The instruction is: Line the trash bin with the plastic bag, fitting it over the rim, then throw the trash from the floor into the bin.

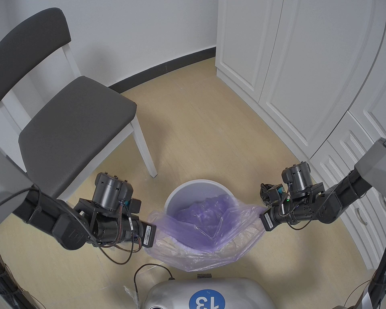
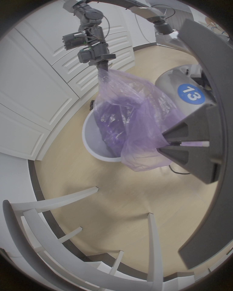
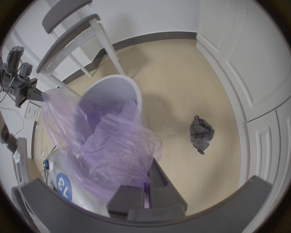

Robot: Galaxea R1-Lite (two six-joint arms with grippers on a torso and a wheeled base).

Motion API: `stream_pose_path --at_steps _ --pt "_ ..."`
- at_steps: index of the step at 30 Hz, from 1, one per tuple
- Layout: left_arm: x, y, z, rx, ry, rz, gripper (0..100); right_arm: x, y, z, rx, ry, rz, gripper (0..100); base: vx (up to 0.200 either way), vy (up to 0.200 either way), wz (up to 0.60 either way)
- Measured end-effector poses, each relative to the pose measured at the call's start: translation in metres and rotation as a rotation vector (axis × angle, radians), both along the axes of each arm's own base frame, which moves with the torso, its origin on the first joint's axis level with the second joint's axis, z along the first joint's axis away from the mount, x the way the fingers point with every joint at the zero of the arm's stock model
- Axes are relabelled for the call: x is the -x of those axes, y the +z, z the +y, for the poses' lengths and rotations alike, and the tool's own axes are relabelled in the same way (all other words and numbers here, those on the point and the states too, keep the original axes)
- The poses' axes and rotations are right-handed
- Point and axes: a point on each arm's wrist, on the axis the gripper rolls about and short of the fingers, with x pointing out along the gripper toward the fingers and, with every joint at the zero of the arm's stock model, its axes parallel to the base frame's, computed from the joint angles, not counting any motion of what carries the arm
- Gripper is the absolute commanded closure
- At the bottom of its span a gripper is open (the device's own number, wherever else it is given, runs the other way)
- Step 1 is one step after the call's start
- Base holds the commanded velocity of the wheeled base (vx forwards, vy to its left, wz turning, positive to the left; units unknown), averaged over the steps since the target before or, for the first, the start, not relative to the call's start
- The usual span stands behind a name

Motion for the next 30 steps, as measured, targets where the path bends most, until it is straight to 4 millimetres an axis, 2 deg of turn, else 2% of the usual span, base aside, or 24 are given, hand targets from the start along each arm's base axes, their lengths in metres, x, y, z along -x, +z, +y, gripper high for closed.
stream_pose_path --at_steps 5,9,17,24,29,30 --pt "-0.025 0.002 -0.002 0.026 0.027 -0.036 100 -0.016 -0.008 0.0 -0.032 -0.047 -0.005 100 0.0 0.0 0.0" --pt "-0.032 -0.002 0.0 0.035 0.038 -0.03 100 -0.018 -0.015 -0.007 -0.016 -0.057 0.011 100 0.0 0.0 0.0" --pt "-0.042 -0.012 0.005 0.056 0.061 -0.074 100 -0.008 -0.031 -0.018 0.006 -0.055 0.006 100 0.0 0.0 0.0" --pt "-0.039 -0.025 -0.012 0.066 0.026 -0.085 100 0.006 -0.046 -0.003 0.008 0.001 -0.015 100 0.0 0.0 0.0" --pt "-0.04 -0.024 -0.02 0.097 0.008 -0.145 100 0.014 -0.053 -0.003 0.056 0.053 -0.012 100 0.0 0.0 0.0" --pt "-0.04 -0.024 -0.021 0.101 0.006 -0.153 100 0.015 -0.054 -0.004 0.066 0.064 -0.017 0 0.0 0.0 0.0"
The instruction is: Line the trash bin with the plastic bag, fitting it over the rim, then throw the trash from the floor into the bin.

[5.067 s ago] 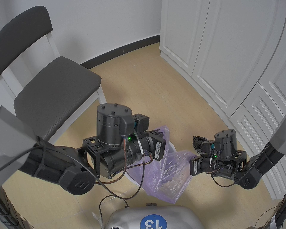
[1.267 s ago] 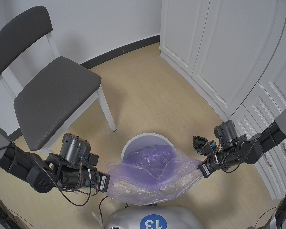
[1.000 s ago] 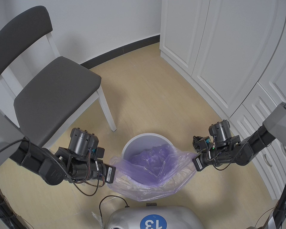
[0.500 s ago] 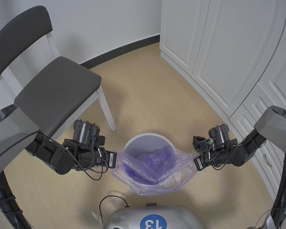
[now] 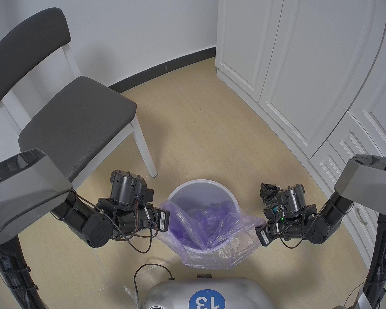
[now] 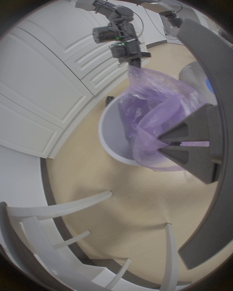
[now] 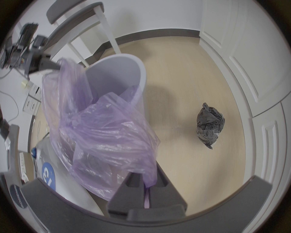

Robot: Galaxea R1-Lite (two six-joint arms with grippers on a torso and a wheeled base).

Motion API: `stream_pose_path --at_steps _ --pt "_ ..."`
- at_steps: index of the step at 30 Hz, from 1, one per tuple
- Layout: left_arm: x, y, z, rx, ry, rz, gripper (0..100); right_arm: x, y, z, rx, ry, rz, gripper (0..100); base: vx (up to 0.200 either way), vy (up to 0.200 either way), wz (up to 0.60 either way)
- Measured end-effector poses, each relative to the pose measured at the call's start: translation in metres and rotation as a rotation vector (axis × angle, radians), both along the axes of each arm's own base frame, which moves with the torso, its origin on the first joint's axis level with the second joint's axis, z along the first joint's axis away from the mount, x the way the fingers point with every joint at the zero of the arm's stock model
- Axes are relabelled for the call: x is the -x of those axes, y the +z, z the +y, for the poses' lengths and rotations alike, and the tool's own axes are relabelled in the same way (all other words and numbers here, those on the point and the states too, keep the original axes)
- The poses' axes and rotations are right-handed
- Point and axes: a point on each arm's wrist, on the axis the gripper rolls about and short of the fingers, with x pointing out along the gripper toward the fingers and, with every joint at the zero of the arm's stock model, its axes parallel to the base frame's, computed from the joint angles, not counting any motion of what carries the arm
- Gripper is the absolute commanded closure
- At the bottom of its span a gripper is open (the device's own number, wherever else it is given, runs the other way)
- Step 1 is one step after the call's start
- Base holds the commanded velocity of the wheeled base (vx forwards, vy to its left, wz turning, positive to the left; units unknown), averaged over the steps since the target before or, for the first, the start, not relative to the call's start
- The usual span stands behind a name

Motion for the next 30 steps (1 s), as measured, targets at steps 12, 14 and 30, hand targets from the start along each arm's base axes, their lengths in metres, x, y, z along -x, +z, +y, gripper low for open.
stream_pose_path --at_steps 12,14,30 --pt "-0.005 -0.006 0.006 -0.012 0.037 -0.007 100 0.021 0.015 -0.018 0.002 0.018 -0.09 0 0.0 0.0 0.0" --pt "-0.006 -0.005 0.007 -0.011 0.04 -0.01 100 0.028 0.024 -0.016 -0.008 0.03 -0.119 0 0.0 0.0 0.0" --pt "-0.005 -0.003 0.005 0.022 0.047 -0.095 100 0.062 0.063 0.08 -0.232 0.181 -0.317 0 0.0 0.0 0.0"
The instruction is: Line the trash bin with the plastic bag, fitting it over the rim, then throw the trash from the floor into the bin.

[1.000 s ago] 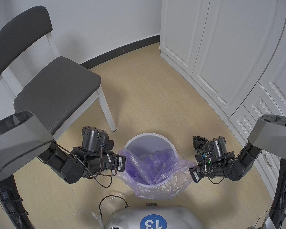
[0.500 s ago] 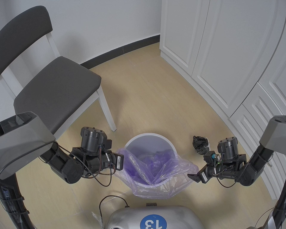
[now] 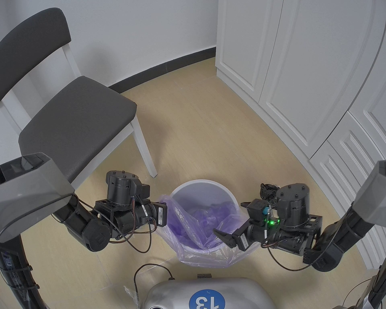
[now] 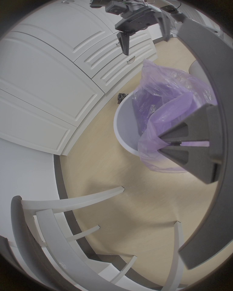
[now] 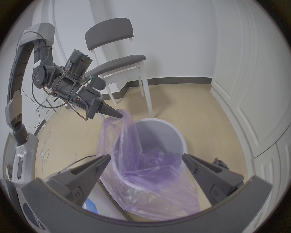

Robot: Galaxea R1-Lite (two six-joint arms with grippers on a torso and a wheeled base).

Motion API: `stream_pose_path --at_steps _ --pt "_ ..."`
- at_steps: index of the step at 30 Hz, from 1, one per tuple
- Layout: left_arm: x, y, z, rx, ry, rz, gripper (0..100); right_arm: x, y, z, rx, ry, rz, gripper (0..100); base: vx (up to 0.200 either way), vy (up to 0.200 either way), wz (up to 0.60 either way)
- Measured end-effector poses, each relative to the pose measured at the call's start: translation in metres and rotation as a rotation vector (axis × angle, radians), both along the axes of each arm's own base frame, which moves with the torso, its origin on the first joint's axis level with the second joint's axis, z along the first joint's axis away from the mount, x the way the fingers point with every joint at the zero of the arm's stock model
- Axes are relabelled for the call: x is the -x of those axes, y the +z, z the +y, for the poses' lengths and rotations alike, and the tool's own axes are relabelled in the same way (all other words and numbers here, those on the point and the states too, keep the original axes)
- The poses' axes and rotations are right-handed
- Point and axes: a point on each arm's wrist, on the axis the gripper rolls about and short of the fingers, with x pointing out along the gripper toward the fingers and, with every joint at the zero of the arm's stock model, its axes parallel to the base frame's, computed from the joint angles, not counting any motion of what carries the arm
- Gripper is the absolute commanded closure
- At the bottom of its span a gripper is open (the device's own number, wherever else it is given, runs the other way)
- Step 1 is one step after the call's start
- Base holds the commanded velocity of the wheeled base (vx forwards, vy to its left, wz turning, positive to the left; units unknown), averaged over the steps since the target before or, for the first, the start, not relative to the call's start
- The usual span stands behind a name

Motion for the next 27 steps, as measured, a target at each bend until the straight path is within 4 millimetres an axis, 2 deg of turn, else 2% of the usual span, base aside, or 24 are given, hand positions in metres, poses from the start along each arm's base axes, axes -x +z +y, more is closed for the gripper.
stream_pose_path --at_steps 4,5,13,21,27 --pt "-0.004 -0.003 -0.001 0.005 0.009 -0.017 100 -0.01 -0.017 0.021 -0.034 0.001 0.022 0 0.0 0.0 0.0" --pt "-0.005 -0.004 -0.001 0.006 0.011 -0.022 0 -0.013 -0.022 0.027 -0.044 -0.001 0.028 0 0.0 0.0 0.0" --pt "-0.01 -0.011 0.002 0.002 0.029 -0.021 0 -0.031 -0.053 0.058 -0.066 0.004 0.05 0 0.0 0.0 0.0" --pt "-0.01 -0.012 0.011 0.0 0.056 -0.016 0 -0.04 -0.071 0.067 -0.034 0.006 0.087 0 0.0 0.0 0.0" --pt "-0.009 -0.01 0.016 0.005 0.067 -0.038 0 -0.049 -0.076 0.069 -0.023 -0.005 0.099 0 0.0 0.0 0.0"
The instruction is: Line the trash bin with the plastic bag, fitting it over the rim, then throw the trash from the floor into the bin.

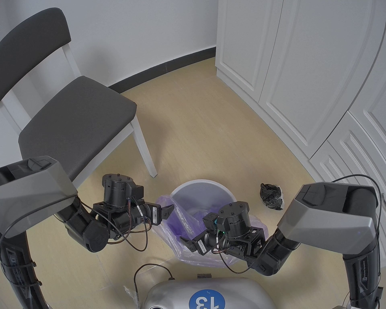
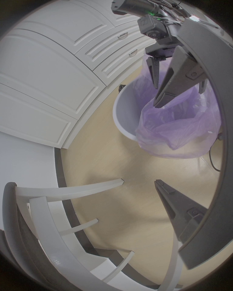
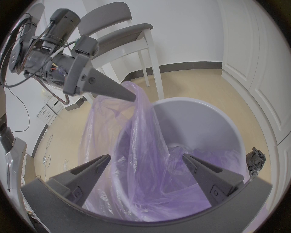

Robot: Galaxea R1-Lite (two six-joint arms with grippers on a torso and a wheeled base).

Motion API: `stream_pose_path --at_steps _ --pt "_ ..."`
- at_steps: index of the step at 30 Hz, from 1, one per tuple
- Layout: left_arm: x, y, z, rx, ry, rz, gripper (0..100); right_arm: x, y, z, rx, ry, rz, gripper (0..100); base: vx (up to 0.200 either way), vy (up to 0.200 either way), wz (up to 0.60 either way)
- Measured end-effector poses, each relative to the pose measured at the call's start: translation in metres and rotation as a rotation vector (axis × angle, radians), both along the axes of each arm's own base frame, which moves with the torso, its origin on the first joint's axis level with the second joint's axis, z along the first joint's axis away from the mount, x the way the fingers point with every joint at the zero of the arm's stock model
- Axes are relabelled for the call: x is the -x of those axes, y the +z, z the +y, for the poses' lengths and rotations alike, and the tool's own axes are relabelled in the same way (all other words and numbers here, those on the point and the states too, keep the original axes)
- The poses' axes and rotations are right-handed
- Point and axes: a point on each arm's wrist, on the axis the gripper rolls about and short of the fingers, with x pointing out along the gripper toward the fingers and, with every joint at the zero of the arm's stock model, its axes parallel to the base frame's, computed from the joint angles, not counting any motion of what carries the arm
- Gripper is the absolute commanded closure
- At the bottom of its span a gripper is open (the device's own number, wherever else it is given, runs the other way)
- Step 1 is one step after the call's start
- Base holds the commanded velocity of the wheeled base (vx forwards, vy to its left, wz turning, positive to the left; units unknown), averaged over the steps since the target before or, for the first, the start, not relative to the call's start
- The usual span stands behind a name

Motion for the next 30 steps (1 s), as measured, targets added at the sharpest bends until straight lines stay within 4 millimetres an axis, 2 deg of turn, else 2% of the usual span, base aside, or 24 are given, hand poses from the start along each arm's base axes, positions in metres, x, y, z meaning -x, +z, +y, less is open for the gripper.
stream_pose_path --at_steps 11,12,23,30 --pt "0.005 -0.002 0.009 0.008 0.019 -0.03 0 -0.013 -0.003 0.007 0.002 -0.008 0.002 0 0.0 0.0 0.0" --pt "0.006 -0.002 0.009 0.008 0.019 -0.03 0 -0.013 -0.003 0.008 0.004 -0.007 0.003 100 0.0 0.0 0.0" --pt "0.008 -0.004 0.01 0.029 0.021 -0.058 0 -0.018 -0.007 0.012 0.01 -0.008 0.01 100 0.0 0.0 0.0" --pt "0.011 -0.005 0.01 0.037 0.022 -0.075 0 -0.026 0.011 0.01 0.021 -0.021 0.013 100 0.0 0.0 0.0"
